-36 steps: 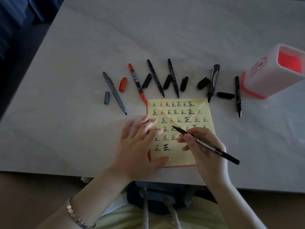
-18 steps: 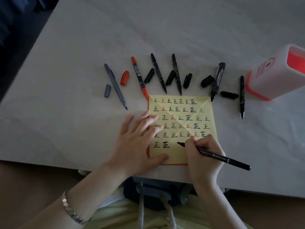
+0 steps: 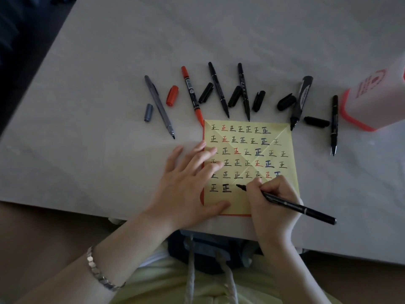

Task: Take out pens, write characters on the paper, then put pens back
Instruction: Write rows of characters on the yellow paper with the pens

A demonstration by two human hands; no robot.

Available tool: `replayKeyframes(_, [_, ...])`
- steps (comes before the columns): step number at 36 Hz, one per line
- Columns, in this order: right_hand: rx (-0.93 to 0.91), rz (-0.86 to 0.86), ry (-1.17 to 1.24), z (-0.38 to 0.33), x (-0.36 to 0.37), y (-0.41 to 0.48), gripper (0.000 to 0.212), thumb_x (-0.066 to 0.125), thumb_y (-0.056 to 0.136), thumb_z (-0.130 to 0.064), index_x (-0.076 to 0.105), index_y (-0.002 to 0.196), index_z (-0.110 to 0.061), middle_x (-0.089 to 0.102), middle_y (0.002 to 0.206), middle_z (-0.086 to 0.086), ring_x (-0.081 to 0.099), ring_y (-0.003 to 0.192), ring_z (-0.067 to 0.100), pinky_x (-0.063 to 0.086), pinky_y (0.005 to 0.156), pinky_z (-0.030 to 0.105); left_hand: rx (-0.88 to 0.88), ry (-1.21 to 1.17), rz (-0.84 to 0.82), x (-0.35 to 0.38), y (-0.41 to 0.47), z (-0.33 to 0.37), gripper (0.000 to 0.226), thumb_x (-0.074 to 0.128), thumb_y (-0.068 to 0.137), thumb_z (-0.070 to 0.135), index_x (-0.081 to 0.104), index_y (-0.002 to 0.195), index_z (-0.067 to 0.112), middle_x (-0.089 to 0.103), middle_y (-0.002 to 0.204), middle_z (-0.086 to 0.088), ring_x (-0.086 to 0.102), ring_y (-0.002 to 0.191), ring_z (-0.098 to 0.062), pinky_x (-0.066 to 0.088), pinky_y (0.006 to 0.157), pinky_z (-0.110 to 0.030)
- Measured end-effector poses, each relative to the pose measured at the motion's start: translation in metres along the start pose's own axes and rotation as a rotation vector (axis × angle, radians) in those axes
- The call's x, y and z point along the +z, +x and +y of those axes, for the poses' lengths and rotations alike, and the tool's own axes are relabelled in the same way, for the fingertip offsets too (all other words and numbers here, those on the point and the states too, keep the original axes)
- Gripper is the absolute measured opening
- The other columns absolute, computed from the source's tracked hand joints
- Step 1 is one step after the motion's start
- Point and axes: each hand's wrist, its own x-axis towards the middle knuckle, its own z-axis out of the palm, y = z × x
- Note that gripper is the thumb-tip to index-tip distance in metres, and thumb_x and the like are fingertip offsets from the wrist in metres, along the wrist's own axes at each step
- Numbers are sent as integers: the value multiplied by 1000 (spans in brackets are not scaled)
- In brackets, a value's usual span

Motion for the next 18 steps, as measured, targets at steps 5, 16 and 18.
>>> replayKeyframes(5, [1,-8,2,2,0,0,29,61,68,-14,41,47,-10,52,52,-8,43,42,4,32,42,8,8,-6,14,0,0,0,71,46,70,69,50,123,23,44,139,-2,20,138,-17,12,109,-49])
replayKeyframes(16, [11,52,32,-1,-1,0,30,59,69,-11,40,47,-7,51,51,-2,41,41,6,31,42,9,2,2,1,0,0,0,71,47,71,70,48,125,24,41,142,0,17,139,-15,8,111,-47])
replayKeyframes(18, [11,48,37,0,-1,1,30,60,69,-12,40,46,-8,50,49,-5,42,41,6,31,42,8,3,5,0,0,0,0,71,47,71,70,48,125,24,41,142,0,17,139,-15,8,111,-47])
